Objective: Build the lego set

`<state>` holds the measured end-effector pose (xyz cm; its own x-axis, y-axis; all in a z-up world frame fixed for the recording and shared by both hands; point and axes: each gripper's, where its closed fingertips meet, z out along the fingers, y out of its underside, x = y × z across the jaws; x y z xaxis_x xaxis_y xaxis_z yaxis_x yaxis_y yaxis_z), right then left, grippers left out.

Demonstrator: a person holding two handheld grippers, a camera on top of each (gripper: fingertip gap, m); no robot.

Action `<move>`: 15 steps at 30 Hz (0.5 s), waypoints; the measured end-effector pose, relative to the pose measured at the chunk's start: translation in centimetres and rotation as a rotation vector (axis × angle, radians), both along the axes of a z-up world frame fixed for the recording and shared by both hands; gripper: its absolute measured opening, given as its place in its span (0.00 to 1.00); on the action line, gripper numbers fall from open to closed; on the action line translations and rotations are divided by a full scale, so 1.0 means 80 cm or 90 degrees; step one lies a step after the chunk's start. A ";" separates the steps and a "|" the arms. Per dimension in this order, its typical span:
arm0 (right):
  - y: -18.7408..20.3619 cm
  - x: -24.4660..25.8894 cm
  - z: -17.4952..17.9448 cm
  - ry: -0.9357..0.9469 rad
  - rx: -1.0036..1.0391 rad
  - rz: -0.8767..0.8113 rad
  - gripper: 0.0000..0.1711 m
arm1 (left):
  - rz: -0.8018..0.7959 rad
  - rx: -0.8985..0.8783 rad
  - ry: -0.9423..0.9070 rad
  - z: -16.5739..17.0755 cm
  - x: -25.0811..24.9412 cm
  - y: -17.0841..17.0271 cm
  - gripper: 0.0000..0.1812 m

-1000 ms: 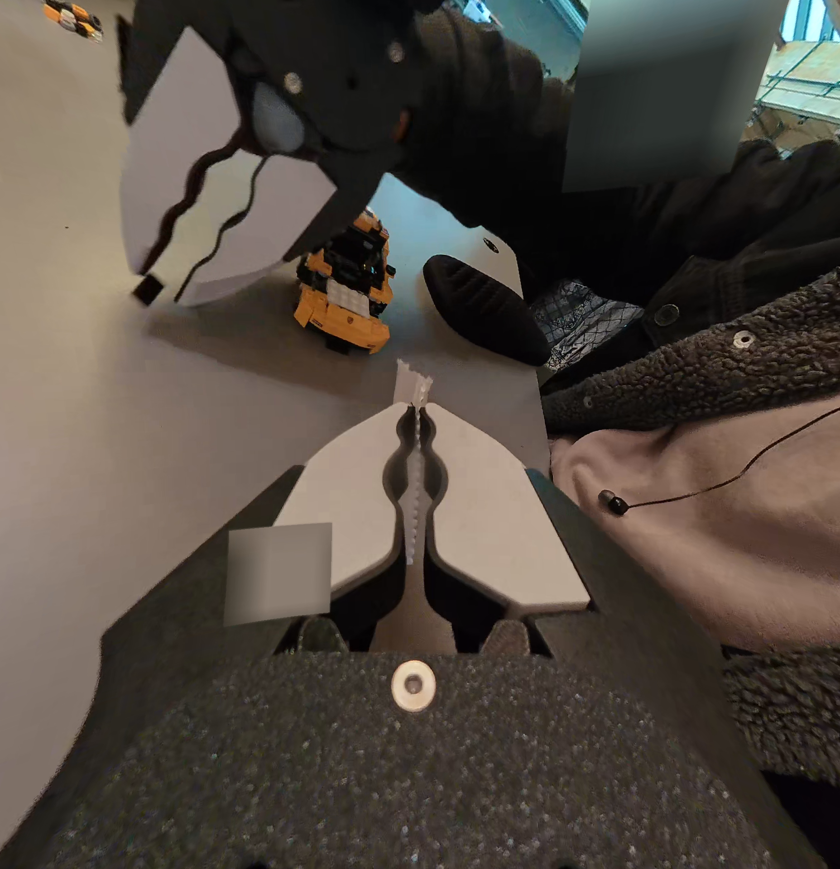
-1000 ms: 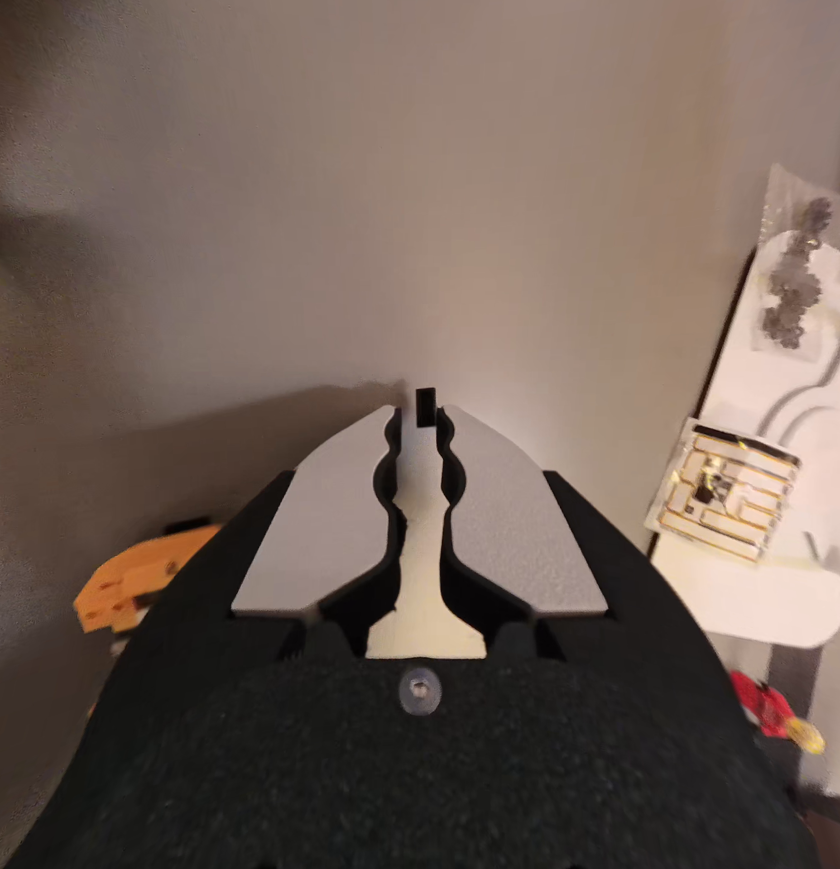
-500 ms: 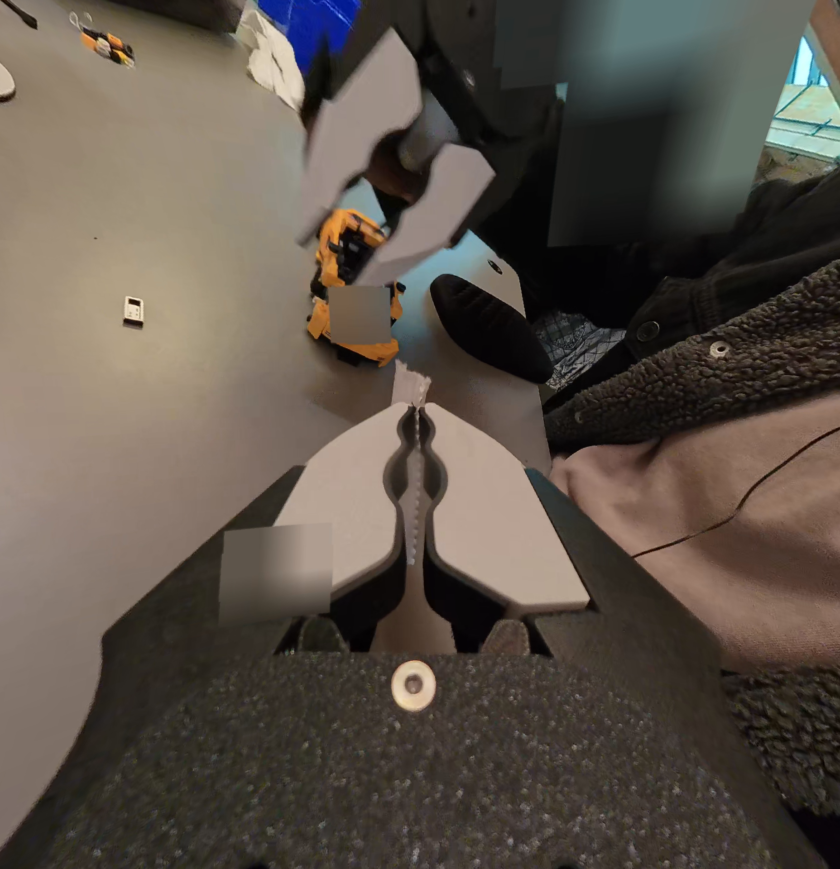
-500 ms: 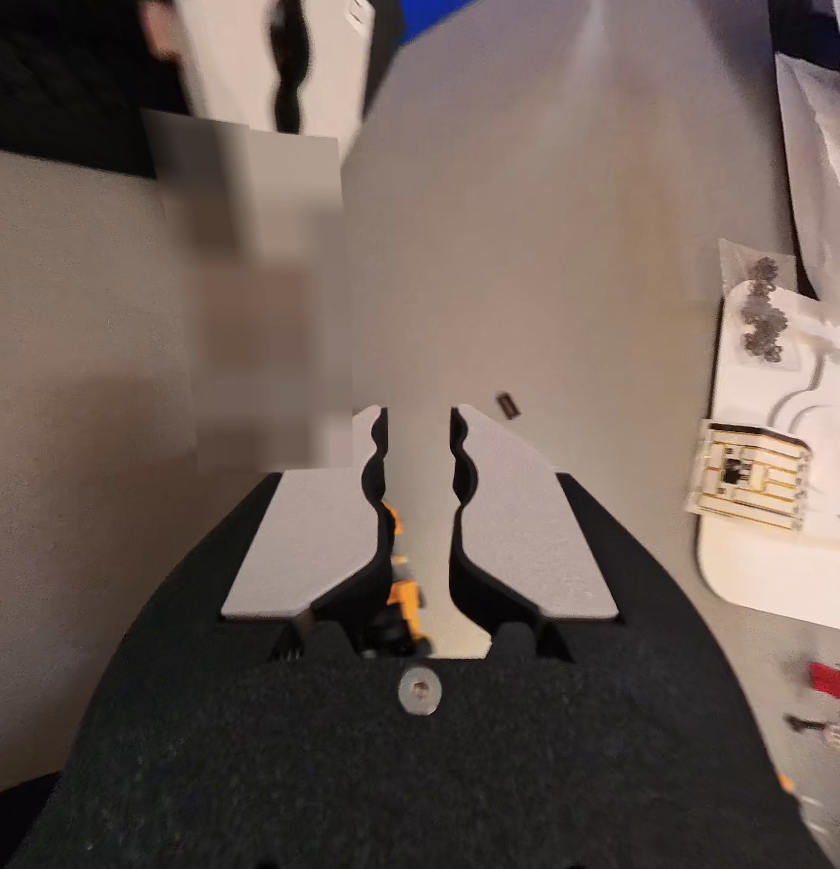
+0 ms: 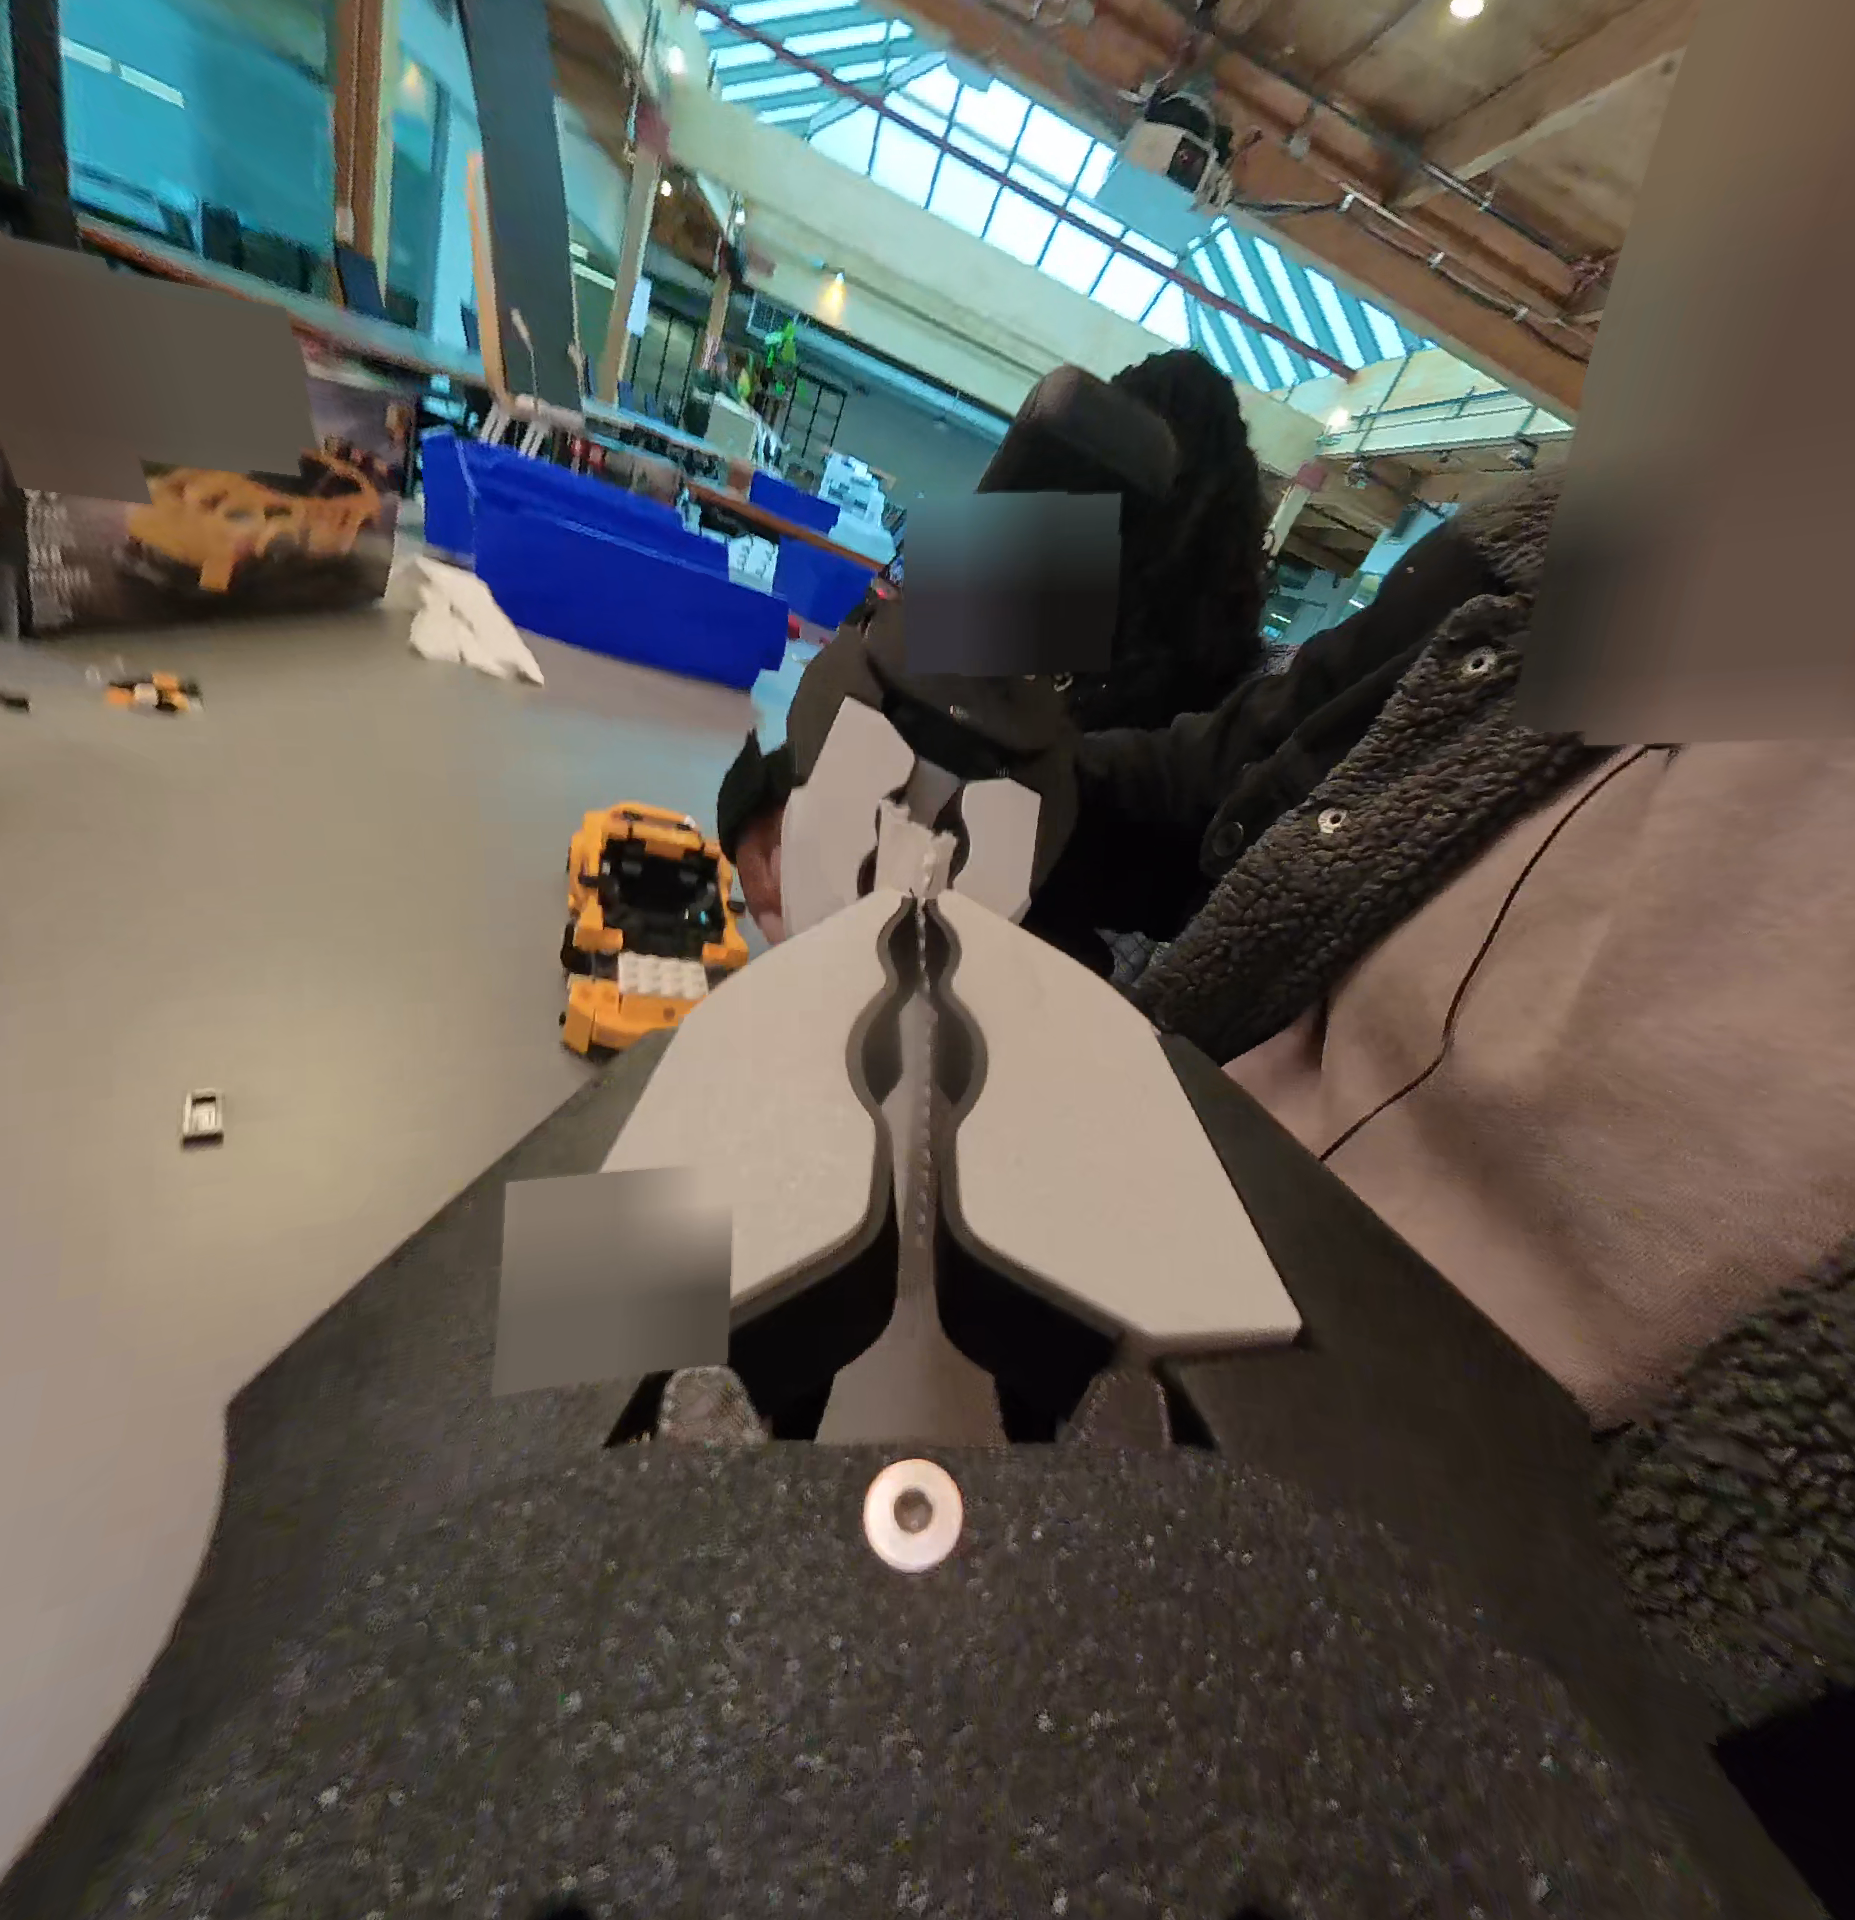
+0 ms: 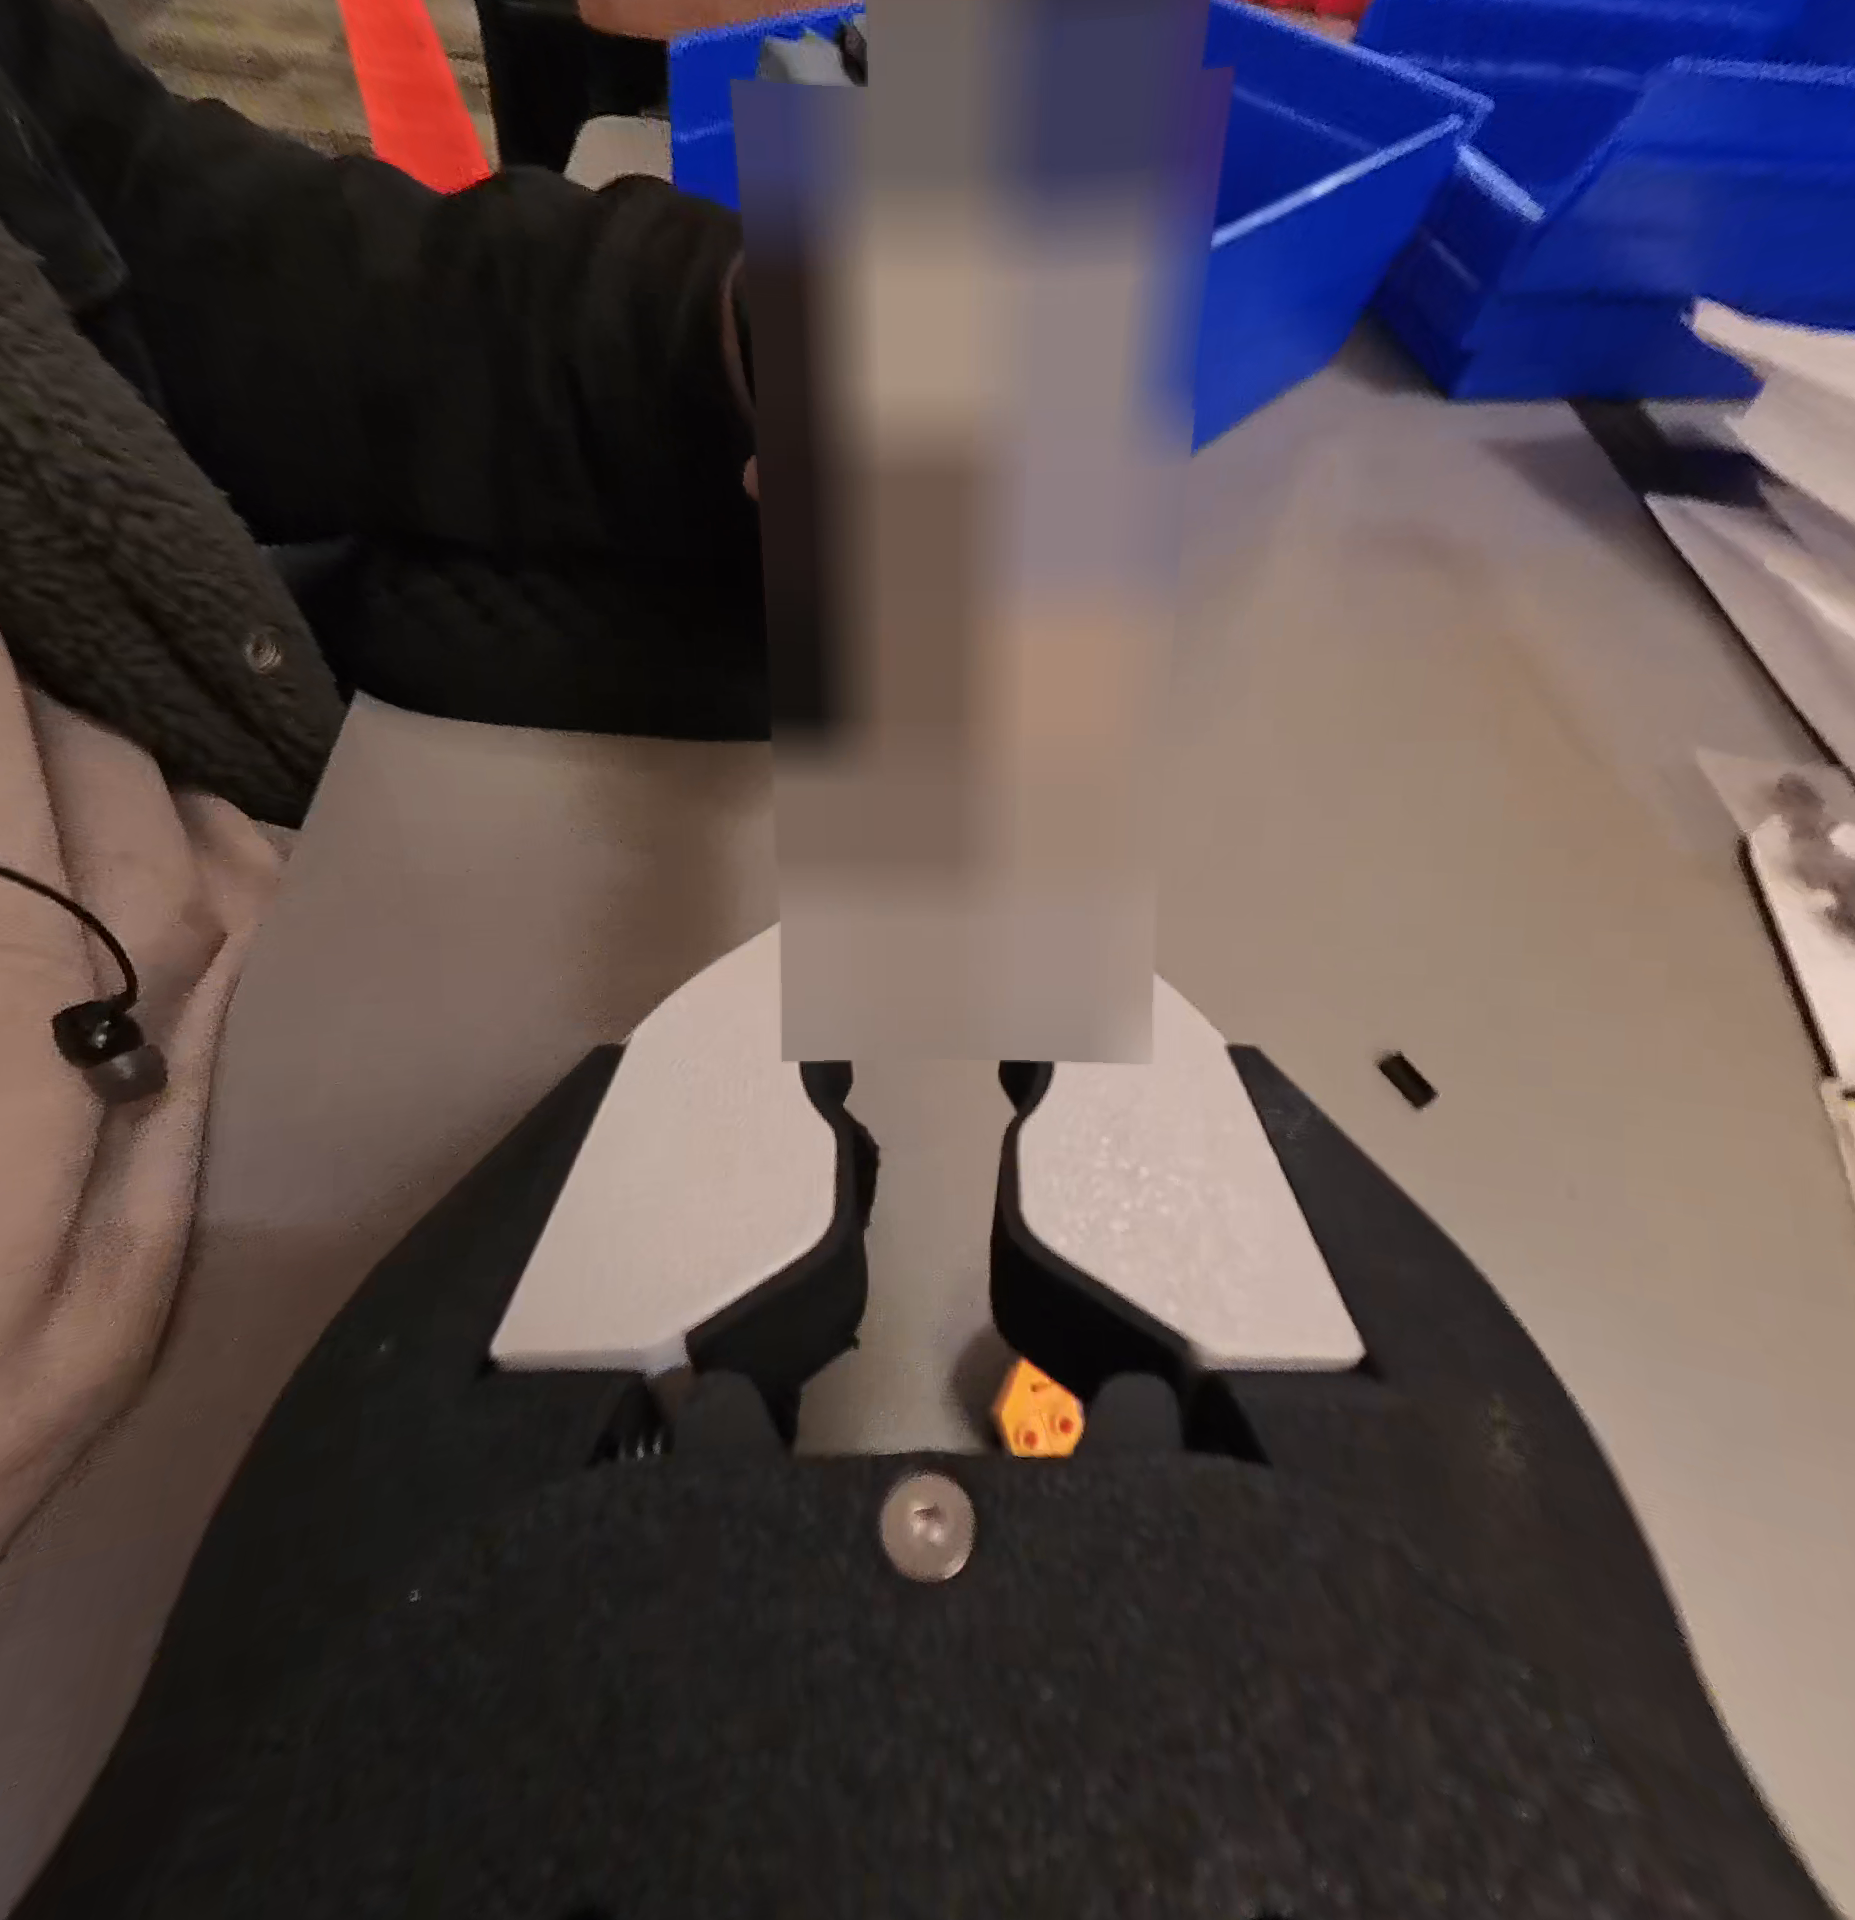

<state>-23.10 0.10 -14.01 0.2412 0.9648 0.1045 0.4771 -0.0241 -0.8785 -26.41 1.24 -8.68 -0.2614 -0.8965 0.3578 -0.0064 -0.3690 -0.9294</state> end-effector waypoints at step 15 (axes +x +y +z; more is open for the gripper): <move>0.000 0.015 -0.010 -0.065 0.069 0.014 0.01 | 0.076 0.201 0.183 -0.057 -0.005 -0.003 0.09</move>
<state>-21.90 0.07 -14.82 0.2030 0.9516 0.2309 0.5632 0.0794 -0.8225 -26.83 1.04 -13.26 -0.0792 -0.9914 0.1039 -0.2554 -0.0806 -0.9635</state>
